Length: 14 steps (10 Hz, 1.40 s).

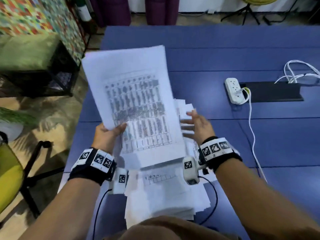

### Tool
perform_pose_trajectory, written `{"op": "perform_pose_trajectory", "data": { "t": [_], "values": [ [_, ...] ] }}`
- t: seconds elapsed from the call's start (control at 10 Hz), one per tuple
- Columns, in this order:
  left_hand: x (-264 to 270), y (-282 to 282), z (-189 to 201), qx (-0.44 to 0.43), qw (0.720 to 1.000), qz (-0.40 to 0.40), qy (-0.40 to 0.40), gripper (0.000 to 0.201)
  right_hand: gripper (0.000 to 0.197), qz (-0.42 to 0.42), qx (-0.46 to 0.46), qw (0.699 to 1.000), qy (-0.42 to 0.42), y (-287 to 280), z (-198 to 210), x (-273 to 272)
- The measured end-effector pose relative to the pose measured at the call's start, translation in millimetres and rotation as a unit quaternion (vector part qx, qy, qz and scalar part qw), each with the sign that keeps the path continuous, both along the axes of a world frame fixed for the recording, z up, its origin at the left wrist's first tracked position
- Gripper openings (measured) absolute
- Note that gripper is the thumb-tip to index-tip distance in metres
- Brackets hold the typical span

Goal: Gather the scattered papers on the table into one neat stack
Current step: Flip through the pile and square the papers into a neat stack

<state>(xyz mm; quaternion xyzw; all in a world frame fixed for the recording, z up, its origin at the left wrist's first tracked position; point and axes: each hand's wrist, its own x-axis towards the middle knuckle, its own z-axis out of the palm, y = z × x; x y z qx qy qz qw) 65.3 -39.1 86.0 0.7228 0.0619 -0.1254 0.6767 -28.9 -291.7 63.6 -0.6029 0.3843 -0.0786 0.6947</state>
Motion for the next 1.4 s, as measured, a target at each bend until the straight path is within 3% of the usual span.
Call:
{"op": "perform_pose_trajectory", "data": {
  "t": [0.1, 0.2, 0.3, 0.5, 0.6, 0.7, 0.8, 0.9, 1.0, 1.1, 1.2, 1.3, 1.4],
  "values": [
    [-12.0, 26.1, -16.3, 0.051, 0.997, 0.041, 0.043, 0.018, 0.068, 0.039, -0.207, 0.934, 0.289, 5.1, -46.5, -20.2],
    [-26.5, 51.5, -42.3, 0.069, 0.989, 0.065, 0.111, 0.015, 0.101, 0.063, -0.308, 0.872, 0.374, 29.7, -56.6, -30.3],
    [-35.2, 65.1, -63.6, 0.06, 0.981, 0.07, 0.171, 0.04, 0.111, 0.077, -0.306, 0.863, 0.395, 43.8, -62.5, -22.2],
    [-37.0, 81.2, -81.0, 0.051, 0.977, 0.061, 0.199, 0.037, 0.101, 0.075, -0.203, 0.894, 0.393, 33.2, -64.7, -2.7],
    [-40.4, 85.0, -84.6, 0.046, 0.974, 0.064, 0.211, 0.022, 0.084, 0.094, -0.187, 0.908, 0.362, 30.1, -64.3, -4.7],
    [-43.0, 82.9, -84.9, 0.022, 0.971, 0.068, 0.23, 0.02, 0.064, 0.063, -0.195, 0.943, 0.261, 32.4, -63.9, -8.9],
    [-36.7, 95.6, -88.6, 0.049, 0.96, 0.033, 0.273, 0.044, 0.051, 0.041, -0.23, 0.95, 0.208, 34.1, -49.0, -12.3],
    [-35.0, 105.9, -100.5, 0.02, 0.955, 0.067, 0.29, 0.064, 0.044, 0.049, -0.323, 0.925, 0.194, 23.8, -21.1, -12.5],
    [-37.9, 101.5, -100.2, 0.054, 0.967, 0.009, 0.247, 0.089, 0.04, 0.044, -0.403, 0.901, 0.155, 6.2, 13.0, -8.7],
    [-38.6, 96.5, -84.9, 0.065, 0.969, -0.01, 0.237, 0.063, 0.031, 0.0, -0.454, 0.89, 0.048, -7.4, 53.2, -3.1],
    [-39.7, 90.5, -79.7, 0.023, 0.972, -0.034, 0.23, 0.046, 0.016, -0.036, -0.475, 0.877, -0.062, -14.3, 100.6, 2.5],
    [-43.2, 82.0, -74.3, 0.003, 0.972, -0.056, 0.229, 0.041, 0.015, -0.068, -0.463, 0.87, -0.154, -18.0, 143.7, 7.0],
    [-46.1, 71.5, -70.6, -0.019, 0.967, -0.097, 0.235, 0.021, 0.019, -0.116, -0.401, 0.882, -0.219, -21.8, 163.5, 12.1]
  ]
}}
